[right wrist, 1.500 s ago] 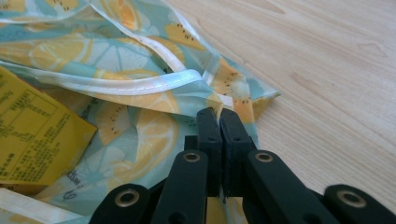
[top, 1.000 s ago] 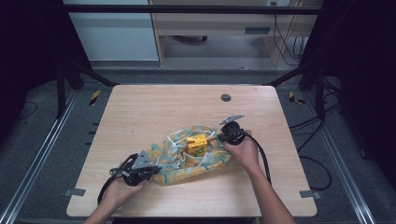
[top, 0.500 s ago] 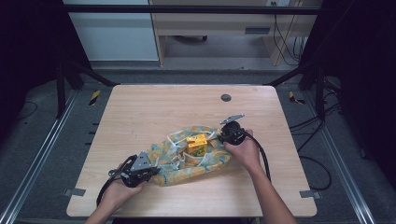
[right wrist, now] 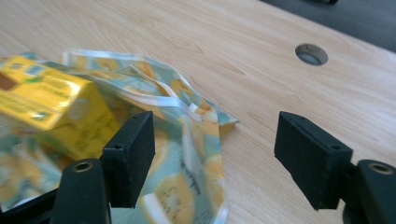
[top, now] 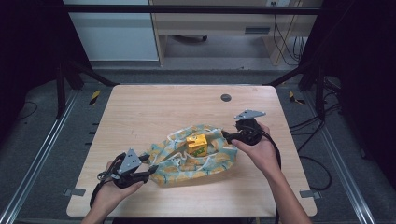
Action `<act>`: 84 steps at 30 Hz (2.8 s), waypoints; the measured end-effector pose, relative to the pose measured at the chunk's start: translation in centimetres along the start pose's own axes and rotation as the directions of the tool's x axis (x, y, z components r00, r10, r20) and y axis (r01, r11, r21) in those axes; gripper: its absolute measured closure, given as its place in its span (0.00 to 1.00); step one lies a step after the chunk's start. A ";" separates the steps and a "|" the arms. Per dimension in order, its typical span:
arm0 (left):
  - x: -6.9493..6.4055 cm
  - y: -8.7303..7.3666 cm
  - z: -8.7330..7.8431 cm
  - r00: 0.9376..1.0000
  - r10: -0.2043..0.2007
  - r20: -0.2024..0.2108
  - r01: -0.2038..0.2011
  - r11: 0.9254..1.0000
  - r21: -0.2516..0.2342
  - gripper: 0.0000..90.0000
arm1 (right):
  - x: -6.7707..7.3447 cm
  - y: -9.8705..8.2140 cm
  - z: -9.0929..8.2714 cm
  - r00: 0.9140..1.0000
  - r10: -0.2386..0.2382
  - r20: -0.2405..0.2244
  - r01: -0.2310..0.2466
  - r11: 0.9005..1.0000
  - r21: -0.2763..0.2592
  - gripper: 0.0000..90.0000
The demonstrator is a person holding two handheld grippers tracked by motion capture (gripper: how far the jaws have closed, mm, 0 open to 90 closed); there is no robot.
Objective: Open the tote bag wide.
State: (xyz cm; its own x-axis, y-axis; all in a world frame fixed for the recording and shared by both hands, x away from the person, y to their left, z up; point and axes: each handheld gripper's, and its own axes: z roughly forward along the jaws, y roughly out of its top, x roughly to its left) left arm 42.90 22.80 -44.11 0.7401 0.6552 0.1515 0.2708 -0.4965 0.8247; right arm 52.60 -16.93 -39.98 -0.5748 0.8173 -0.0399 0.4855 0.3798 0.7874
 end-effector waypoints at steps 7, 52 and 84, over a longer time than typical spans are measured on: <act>0.9 2.7 0.6 1.000 0.017 -0.014 -0.017 1.000 -0.002 0.47 | 2.5 -2.1 -2.1 0.998 -0.034 -0.056 0.033 0.999 -0.023 0.29; 3.3 5.6 10.9 0.999 -0.049 -0.004 0.049 0.995 0.086 0.99 | 6.0 -8.7 1.4 0.975 -0.128 -0.181 0.147 0.985 0.094 1.00; 4.9 3.7 12.8 0.995 -0.092 -0.040 0.097 0.984 0.146 1.00 | 5.1 -10.7 0.6 0.965 -0.104 -0.241 0.144 0.978 0.153 1.00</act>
State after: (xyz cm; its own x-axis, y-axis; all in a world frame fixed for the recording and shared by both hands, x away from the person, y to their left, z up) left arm 55.44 16.87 -47.32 0.6868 0.7204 0.0967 0.4283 -0.5086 0.7469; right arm 44.87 -16.59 -49.01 -0.7641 0.6445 0.0278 0.4927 0.5552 0.6701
